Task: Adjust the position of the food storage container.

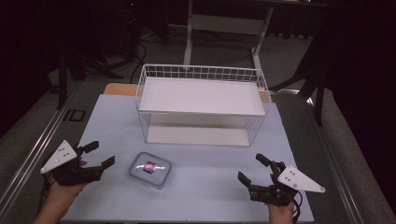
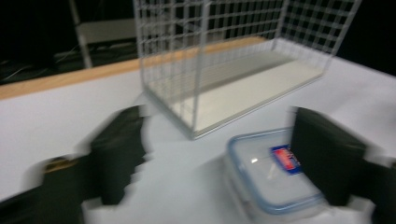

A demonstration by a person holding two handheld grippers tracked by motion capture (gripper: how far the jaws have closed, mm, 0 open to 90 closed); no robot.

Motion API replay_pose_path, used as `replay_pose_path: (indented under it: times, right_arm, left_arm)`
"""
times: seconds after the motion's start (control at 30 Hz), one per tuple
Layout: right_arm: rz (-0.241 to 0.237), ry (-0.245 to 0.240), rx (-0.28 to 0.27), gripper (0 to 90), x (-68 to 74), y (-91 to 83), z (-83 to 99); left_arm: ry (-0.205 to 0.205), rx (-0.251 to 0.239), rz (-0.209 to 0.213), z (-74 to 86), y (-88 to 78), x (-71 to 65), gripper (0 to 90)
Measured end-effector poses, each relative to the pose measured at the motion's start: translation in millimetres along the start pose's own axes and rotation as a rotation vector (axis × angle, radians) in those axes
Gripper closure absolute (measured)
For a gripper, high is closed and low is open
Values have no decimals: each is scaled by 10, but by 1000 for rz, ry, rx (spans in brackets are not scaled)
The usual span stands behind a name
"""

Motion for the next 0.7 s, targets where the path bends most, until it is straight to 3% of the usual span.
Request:
replay_pose_path:
  times: [0.1,0.13,0.17,0.23,0.43,0.53,0.7]
  right_arm:
    - [-2,5,6,138,6,6,17]
    - [-5,6,9,138,8,7,24]
    - [-3,6,10,138,11,11,31]
    - [-7,10,9,138,14,9,31]
    - [-12,18,16,138,20,9,42]
    - [-12,20,15,138,19,12,44]
    - [-15,23,20,138,24,26,53]
  left_arm:
    - [-11,35,5,77,79,33,477]
    - [-11,47,6,116,117,42,477]
    - [-14,69,19,163,154,52,612]
    - [-12,133,40,301,262,69,695]
    - [-29,215,64,501,396,81,900]
    - [1,273,114,618,492,-30,900]
    - [-8,320,162,694,577,-143,900]
Point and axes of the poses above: each handheld gripper's, and its own axes: y roughly forward along the jaws, z roughly out of its underside, x roughly to its left, the point moved 9 cm from there along y, roughly forward along the jaws, and after that the axes turned 10 degrees about z, right-handed, at the moved point
